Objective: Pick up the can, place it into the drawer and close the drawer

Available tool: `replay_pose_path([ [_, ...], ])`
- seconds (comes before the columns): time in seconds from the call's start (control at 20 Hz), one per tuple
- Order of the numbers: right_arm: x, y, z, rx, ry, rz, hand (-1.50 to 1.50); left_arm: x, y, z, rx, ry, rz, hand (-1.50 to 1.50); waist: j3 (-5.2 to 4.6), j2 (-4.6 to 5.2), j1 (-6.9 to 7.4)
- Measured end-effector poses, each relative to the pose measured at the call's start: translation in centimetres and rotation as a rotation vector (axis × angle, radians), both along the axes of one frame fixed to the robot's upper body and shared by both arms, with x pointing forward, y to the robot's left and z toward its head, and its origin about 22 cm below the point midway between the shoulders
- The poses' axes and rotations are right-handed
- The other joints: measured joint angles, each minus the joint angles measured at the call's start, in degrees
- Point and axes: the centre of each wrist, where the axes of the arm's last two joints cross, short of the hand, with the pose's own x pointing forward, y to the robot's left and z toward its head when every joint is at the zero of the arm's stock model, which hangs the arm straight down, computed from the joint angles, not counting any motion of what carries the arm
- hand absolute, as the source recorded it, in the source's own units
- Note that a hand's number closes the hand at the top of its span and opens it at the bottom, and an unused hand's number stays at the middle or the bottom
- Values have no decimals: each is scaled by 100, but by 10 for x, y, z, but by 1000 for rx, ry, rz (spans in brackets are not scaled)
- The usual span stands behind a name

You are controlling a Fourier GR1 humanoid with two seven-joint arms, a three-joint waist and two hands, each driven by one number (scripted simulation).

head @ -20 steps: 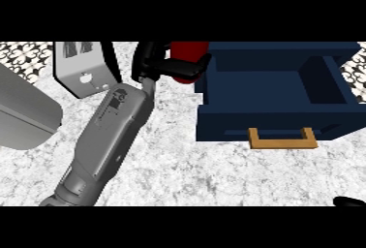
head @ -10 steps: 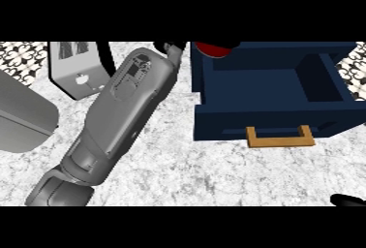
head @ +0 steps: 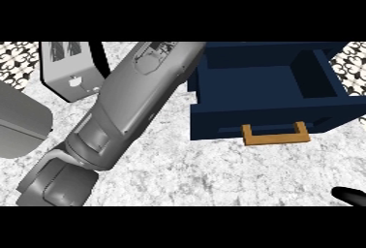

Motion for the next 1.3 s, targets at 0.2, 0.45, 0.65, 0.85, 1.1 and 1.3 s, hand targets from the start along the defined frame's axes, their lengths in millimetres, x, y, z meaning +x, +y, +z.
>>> replay_pose_path([
  [0.2,3,7,4,0,-6,14,-150,1,-9,3,31,7,19,150,3,13,-74],
  [0.45,7,4,9,-6,-4,28,-150,5,-11,-3,58,-5,54,150,6,35,-157],
  [0.65,6,5,11,-13,-10,38,-150,7,-13,-2,63,-3,113,-150,9,50,-217],
  [0.85,10,4,12,-11,-9,42,-150,7,-15,1,64,-19,166,-150,10,63,-255],
  [1.1,13,3,17,-87,-33,50,-150,10,-13,-1,56,-35,205,-150,11,92,-280],
  [1.3,20,8,21,-171,-58,68,-150,10,-14,-1,32,-29,220,-150,11,107,-287],
])
